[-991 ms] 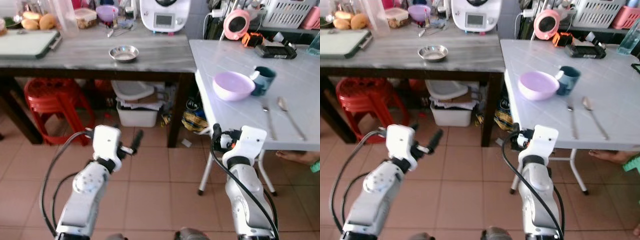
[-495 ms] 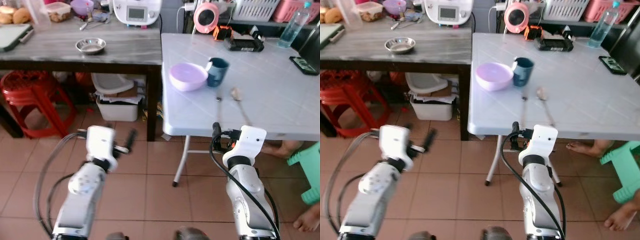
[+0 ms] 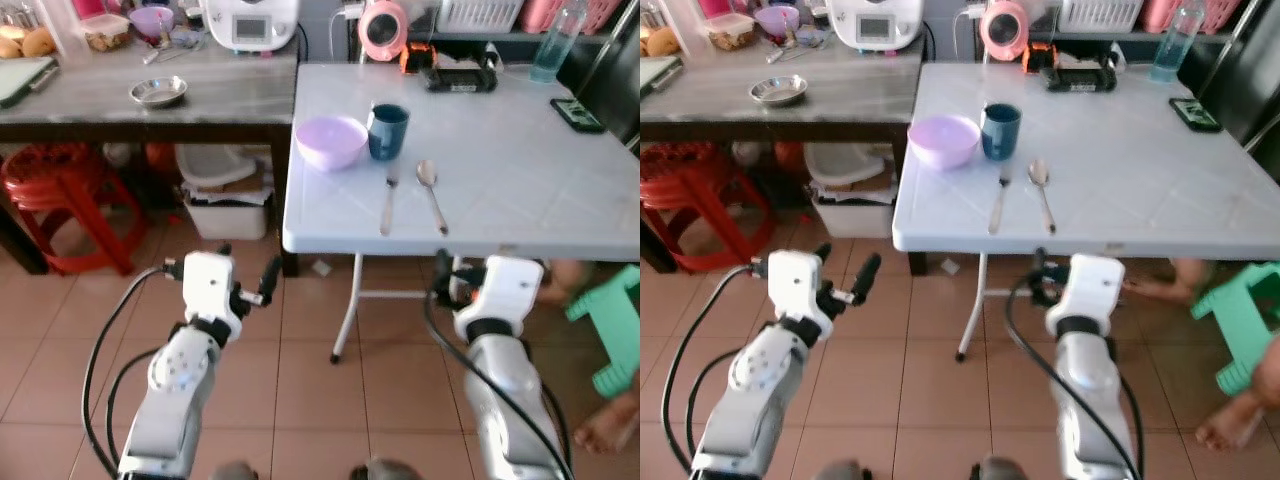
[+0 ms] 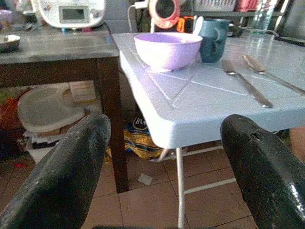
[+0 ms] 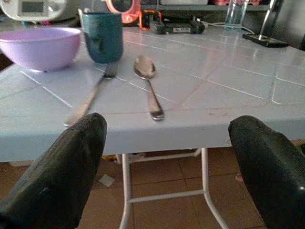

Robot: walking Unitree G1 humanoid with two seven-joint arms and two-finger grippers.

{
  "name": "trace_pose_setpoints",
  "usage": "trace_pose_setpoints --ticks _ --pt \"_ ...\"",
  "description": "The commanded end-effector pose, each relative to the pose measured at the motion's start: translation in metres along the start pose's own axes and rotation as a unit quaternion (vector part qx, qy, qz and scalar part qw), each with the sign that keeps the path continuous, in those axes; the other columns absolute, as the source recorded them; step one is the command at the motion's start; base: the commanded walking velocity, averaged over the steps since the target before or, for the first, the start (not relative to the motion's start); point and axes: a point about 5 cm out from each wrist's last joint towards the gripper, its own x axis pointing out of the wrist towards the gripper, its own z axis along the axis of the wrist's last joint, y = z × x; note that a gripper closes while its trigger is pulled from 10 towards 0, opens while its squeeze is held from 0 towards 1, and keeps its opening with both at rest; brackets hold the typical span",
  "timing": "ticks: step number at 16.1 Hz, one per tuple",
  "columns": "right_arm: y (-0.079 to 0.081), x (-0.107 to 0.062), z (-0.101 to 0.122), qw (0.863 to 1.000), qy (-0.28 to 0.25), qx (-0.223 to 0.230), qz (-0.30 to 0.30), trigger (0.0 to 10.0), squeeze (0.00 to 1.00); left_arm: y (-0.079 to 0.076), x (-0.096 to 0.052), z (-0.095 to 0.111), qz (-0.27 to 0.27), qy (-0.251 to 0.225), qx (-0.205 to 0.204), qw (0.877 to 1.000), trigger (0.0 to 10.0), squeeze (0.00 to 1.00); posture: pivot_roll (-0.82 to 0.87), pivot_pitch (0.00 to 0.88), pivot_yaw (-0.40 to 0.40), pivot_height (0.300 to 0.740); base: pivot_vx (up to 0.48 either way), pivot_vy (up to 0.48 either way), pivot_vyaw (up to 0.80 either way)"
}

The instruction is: Setting the table

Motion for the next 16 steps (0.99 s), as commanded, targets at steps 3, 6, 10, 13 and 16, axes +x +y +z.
trace_pose_setpoints --ticks 3,6,10,13,16 --pt "-0.0028 -0.0008 0.0030 1.000 -0.008 -0.007 -0.009 10.0 0.21 -0.0020 0.0012 0.0047 -0.013 -0.010 0.004 1.000 10.0 0.00 -0.01 0.000 -0.003 0.740 0.405 0.000 0.00" --pt "-0.0032 0.0009 0.0032 1.000 -0.008 -0.006 -0.011 10.0 0.21 -0.0032 0.0014 0.0049 -0.017 -0.011 0.002 1.000 10.0 0.00 -0.01 0.000 -0.003 0.740 0.436 0.000 0.00" --pt "-0.0014 0.0012 0.0026 1.000 -0.007 -0.008 -0.008 10.0 0.20 -0.0043 0.0009 0.0039 -0.022 -0.008 0.000 1.000 10.0 0.00 -0.01 0.000 -0.004 0.740 0.432 0.000 0.00" --pt "0.0028 0.0022 0.0071 0.999 -0.021 -0.025 0.017 10.0 0.20 -0.0041 0.0016 0.0039 -0.022 -0.007 0.000 1.000 10.0 0.00 -0.01 0.000 -0.004 0.740 0.403 0.000 0.00" --pt "0.0062 0.0057 0.0112 0.998 -0.032 -0.036 0.030 10.0 0.20 -0.0037 0.0024 0.0039 -0.021 -0.008 0.000 1.000 10.0 0.00 -0.01 0.000 -0.005 0.740 0.382 0.000 0.00"
